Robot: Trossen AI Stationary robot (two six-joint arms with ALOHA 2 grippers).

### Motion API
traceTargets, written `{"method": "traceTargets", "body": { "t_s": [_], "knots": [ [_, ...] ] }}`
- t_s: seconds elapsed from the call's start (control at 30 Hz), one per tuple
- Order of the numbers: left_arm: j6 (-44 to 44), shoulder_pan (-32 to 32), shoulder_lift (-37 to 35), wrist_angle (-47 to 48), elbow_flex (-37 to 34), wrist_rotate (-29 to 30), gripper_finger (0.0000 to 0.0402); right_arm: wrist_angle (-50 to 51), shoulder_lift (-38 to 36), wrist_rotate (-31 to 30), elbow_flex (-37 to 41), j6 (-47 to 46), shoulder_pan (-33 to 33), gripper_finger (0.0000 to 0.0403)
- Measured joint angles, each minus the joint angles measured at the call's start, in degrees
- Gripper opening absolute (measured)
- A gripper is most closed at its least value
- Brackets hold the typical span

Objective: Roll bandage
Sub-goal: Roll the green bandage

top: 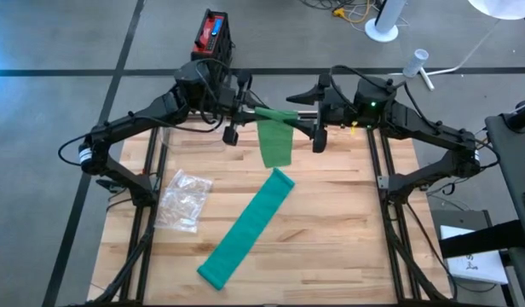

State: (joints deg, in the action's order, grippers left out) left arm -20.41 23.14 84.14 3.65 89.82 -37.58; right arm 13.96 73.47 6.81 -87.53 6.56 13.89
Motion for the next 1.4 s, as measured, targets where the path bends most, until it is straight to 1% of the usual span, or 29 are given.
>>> {"method": "traceTargets", "body": {
  "t_s": [0.07,0.13,0.23,0.3,0.43,0.6,0.67,0.77,0.9,1.13,1.4],
  "knots": [
    [-0.17,0.0,-0.35,1.19,-0.04,0.06,0.0035,-0.16,-0.01,0.1,0.53,2.03,-0.09,0.0259],
    [0.4,0.0,-0.63,2.21,-0.07,0.16,0.0035,-0.16,-0.27,-0.04,0.97,6.52,-0.78,0.0253],
    [3.3,0.07,-0.92,2.45,-0.07,2.16,0.0035,0.39,-1.08,-1.24,1.5,18.61,-2.24,0.025],
    [6.51,0.26,-1.08,2.39,-0.01,3.55,0.0035,0.13,-1.14,-3.36,1.53,26.46,-3.1,0.0251],
    [13.33,0.33,-0.48,2.9,0.02,4.22,0.0037,-0.02,-0.54,-6.53,1.73,39.46,-4.42,0.0254],
    [20.72,0.28,-0.22,2.92,0.02,4.28,0.007,-0.29,0.4,-11.04,2.71,50.6,-5.5,0.025],
    [22.43,0.3,-0.2,2.96,0.02,4.33,0.007,-1.03,0.84,-12.83,2.79,53.29,-5.66,0.0251],
    [23.87,0.28,-0.2,2.93,0.02,4.67,0.006,-3.15,2.28,-14.89,2.8,56.22,-5.66,0.0254],
    [26.06,0.28,-0.07,3.02,0.02,4.67,0.0047,-5.03,3.83,-14.98,2.84,59.42,-5.77,0.0251],
    [27.62,0.26,-0.05,4.68,0.02,4.65,0.0058,-7.49,5.27,-14.62,2.84,61.19,-5.79,0.0233],
    [28.11,0.26,-0.03,4.32,0.02,4.63,0.0054,-8.35,5.2,-14.37,2.84,62.93,-5.77,0.0204]
  ]
}}
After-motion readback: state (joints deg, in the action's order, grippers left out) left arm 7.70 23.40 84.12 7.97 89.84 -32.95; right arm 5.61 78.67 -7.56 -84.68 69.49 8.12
